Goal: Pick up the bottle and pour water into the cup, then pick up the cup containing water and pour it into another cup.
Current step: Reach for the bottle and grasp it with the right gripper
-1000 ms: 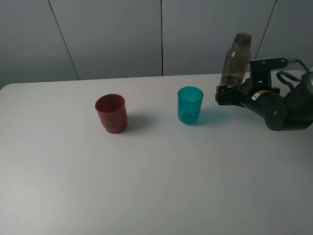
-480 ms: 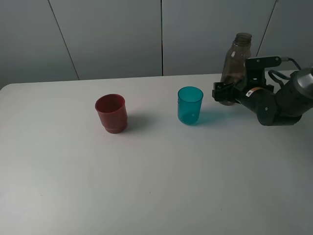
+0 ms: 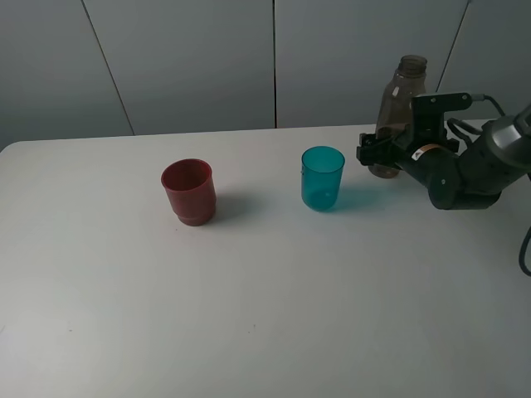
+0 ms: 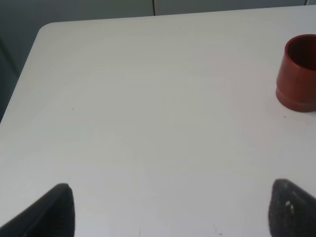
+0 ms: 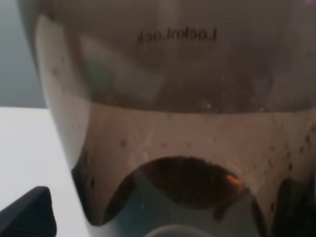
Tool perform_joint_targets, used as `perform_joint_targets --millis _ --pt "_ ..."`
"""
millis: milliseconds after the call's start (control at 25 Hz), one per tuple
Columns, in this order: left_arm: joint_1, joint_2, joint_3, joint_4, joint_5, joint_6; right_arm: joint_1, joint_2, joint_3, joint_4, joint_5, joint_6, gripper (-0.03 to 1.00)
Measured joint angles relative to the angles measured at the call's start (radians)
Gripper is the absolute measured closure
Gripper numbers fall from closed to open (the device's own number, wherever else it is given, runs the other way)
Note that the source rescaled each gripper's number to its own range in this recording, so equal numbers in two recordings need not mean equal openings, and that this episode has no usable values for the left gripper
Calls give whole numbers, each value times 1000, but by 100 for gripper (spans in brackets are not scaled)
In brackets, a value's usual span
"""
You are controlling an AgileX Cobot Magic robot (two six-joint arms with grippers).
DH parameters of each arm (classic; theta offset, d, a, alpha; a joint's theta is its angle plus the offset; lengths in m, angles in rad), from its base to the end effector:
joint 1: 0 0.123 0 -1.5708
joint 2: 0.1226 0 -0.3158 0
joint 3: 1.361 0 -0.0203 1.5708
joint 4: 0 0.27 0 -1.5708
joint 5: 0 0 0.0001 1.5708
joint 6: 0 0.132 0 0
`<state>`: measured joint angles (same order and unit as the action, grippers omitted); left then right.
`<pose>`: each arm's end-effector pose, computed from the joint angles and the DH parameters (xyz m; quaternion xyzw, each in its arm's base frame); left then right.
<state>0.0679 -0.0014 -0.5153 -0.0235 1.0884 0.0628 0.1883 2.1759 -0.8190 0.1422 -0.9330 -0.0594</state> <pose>0.0141 -0.0018 0.2697 -0.0015 0.8560 0.0220 0.5165 0.4282 0.0663 0.0630 -0.0335 0.8156 0.0151 0.5774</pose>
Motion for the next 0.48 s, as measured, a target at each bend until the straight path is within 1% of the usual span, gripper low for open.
perform_joint_targets --millis 240,480 --pt "0 0 0 0 0 0 0 7 -3 9 -52 8 -3" --pt "0 0 0 0 0 0 0 28 -17 25 -64 47 -3"
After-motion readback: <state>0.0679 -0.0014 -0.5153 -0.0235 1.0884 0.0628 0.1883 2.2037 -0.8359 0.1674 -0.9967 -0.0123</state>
